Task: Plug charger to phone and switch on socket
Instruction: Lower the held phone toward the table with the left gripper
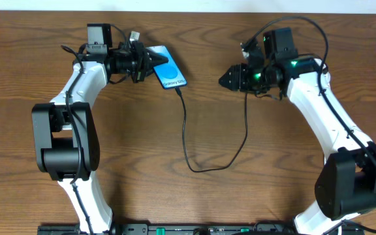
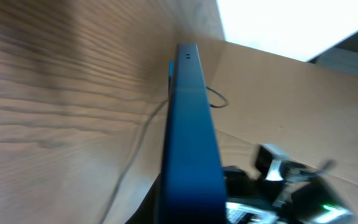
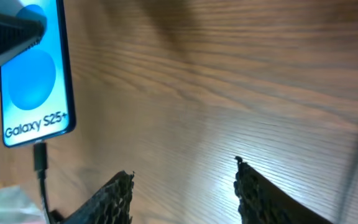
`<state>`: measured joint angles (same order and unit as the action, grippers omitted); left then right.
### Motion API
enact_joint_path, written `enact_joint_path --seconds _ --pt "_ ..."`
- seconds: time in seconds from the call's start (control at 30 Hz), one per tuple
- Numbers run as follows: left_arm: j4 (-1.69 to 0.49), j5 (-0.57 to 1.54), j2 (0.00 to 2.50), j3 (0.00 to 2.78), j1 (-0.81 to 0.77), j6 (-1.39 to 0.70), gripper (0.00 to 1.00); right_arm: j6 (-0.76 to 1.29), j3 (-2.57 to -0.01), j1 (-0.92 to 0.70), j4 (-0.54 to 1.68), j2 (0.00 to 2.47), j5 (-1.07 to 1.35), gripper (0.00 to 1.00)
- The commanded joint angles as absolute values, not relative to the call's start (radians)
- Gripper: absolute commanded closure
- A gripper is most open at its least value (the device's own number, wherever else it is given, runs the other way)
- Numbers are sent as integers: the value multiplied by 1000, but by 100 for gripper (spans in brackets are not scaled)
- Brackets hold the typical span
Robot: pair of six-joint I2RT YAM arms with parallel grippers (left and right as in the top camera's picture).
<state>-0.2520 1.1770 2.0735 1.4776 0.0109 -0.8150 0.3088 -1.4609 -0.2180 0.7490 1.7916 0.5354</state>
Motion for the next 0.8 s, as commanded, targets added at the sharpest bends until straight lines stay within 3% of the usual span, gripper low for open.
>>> enact_joint_path --seconds 0.0,0.23,0.43,0.77 --pt "-305 1119 2073 1489 -1 -682 93 227 -1536 -208 804 1785 416 49" --pt "-527 953 2073 1489 -49 -499 93 178 -1629 -206 884 1785 383 49" --pt "-595 948 2073 1489 -52 -415 93 167 -1635 -202 885 1785 379 49" --pt "-788 765 2073 1550 -60 -318 93 159 -1635 -191 908 1785 379 50"
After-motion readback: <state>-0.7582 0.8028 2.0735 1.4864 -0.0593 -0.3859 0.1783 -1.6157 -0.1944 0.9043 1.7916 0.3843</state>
